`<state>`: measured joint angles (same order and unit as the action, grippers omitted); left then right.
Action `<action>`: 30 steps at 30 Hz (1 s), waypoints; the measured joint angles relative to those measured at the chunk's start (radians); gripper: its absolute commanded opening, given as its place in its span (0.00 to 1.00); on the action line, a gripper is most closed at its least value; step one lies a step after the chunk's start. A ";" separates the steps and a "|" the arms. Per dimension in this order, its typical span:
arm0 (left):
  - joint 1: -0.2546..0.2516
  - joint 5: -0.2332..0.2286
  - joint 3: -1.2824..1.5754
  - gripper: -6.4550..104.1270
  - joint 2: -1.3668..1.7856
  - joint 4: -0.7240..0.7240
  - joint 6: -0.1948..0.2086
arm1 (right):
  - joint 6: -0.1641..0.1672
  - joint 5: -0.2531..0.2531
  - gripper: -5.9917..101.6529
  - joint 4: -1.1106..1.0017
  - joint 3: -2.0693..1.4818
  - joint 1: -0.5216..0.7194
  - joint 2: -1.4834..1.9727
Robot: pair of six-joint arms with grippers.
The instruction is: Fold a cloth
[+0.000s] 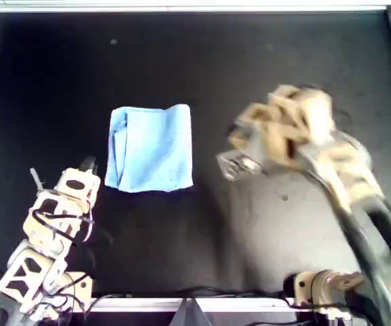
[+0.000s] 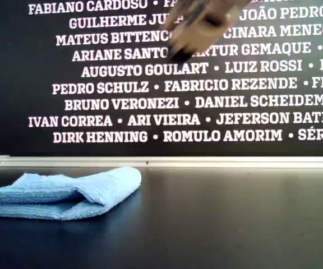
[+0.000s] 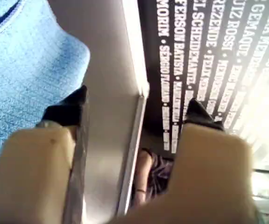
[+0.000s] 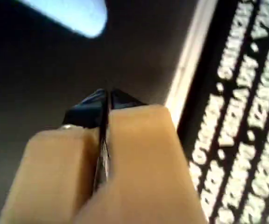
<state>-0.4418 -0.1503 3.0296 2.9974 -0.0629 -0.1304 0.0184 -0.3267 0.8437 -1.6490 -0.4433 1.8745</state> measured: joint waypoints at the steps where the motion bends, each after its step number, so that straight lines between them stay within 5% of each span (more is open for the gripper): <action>1: 0.000 0.000 0.000 0.72 0.000 0.000 0.000 | 0.008 0.000 0.07 0.000 -0.066 0.028 0.086; 7: 0.000 0.000 0.000 0.72 0.000 0.000 0.000 | 0.005 -0.009 0.08 0.000 -0.393 0.270 0.517; 16: 0.000 0.000 0.000 0.72 0.000 0.000 0.000 | -0.014 -0.006 0.07 -0.273 -0.693 0.657 0.603; 30: 0.000 0.000 0.000 0.72 0.000 0.000 0.000 | -0.008 -0.008 0.07 -0.379 -1.264 0.643 1.203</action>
<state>-0.4418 -0.1503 3.0296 2.9974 -0.0629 -0.1304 0.0107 -0.3344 0.4648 -2.9130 0.1994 3.0772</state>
